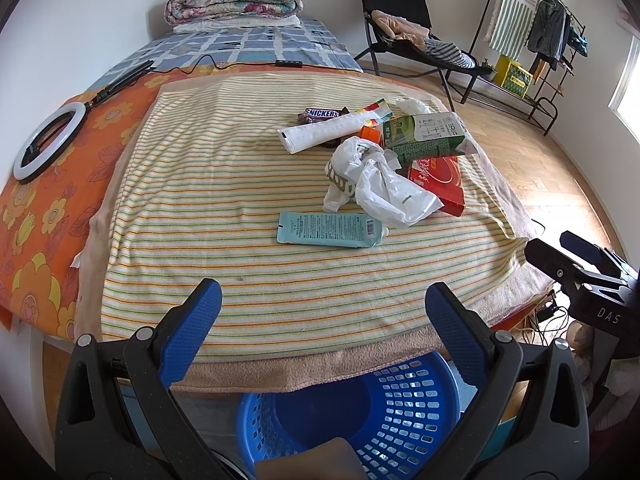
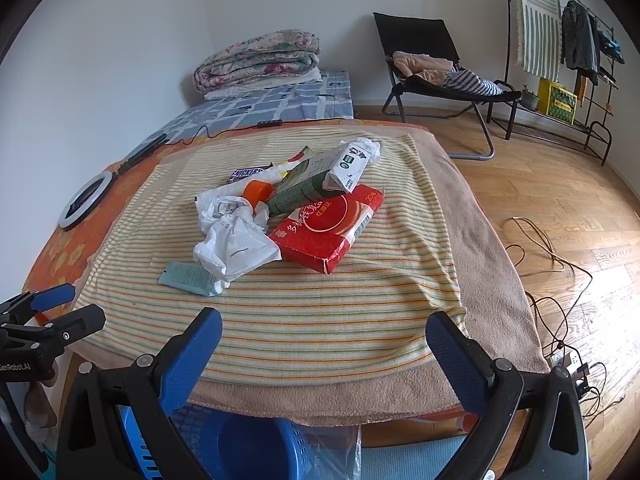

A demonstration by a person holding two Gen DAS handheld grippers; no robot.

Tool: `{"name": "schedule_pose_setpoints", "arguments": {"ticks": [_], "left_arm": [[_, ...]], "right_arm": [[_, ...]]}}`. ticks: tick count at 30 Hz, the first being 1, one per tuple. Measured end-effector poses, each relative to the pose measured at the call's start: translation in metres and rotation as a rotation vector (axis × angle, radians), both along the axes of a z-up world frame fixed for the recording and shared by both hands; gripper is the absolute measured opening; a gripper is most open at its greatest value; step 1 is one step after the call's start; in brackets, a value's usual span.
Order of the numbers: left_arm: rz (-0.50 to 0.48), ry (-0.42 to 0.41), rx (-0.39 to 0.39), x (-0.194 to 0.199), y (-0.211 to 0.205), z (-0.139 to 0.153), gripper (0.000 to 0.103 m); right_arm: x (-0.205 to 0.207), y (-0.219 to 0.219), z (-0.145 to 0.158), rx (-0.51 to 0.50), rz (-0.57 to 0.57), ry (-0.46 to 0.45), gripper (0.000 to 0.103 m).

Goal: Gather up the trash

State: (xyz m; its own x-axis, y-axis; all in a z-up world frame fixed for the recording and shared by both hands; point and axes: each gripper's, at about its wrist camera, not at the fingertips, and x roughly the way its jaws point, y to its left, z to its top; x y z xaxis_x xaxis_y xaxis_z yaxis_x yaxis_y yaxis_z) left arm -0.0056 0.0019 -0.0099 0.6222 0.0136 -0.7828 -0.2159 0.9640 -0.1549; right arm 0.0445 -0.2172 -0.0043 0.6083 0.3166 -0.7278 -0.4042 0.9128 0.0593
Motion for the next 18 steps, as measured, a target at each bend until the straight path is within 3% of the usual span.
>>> {"name": "schedule_pose_setpoints", "arguments": {"ticks": [18], "left_arm": [[0.000, 0.002, 0.001, 0.0004, -0.0005, -0.0003, 0.103]], "right_arm": [[0.0004, 0.0001, -0.0036, -0.002, -0.003, 0.007, 0.103]]}}
